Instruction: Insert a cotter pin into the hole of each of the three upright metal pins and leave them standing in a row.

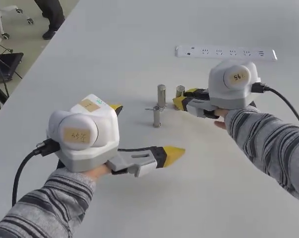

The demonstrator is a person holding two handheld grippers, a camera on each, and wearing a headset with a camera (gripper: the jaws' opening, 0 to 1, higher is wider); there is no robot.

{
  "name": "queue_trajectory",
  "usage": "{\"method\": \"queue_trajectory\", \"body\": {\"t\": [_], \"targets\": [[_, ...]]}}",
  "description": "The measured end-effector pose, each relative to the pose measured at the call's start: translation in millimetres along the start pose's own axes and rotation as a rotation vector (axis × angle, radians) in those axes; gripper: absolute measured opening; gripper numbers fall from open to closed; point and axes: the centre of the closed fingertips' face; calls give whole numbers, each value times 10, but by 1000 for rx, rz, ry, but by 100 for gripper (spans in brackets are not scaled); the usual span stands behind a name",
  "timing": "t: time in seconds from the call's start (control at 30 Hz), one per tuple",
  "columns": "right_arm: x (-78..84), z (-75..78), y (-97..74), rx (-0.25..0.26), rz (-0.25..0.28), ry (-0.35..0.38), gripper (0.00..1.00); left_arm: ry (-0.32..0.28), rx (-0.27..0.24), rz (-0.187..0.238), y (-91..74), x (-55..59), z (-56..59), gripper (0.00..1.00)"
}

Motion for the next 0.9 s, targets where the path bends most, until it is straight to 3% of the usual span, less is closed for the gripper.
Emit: {"method": "queue_trajectory", "body": {"t": [0.17,0.5,0.9], "targets": [[-2,4,-21,17,-13,-5,8,1,-10,-6,-33,11,-6,99],[-7,-33,-167,32,-14,-60,8,-9,-18,21,-88,-78,31,99],[-5,-176,-466,44,-34,-112,8,-15,-23,12,-227,-56,135,97]]}}
Point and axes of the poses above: the centre of the closed fingertips' face, and the gripper's own axes: y roughly forward along the fingers, z roughly to its right, x roughly out of its underside, and after that the axes turned 10 degrees about z, right-handed
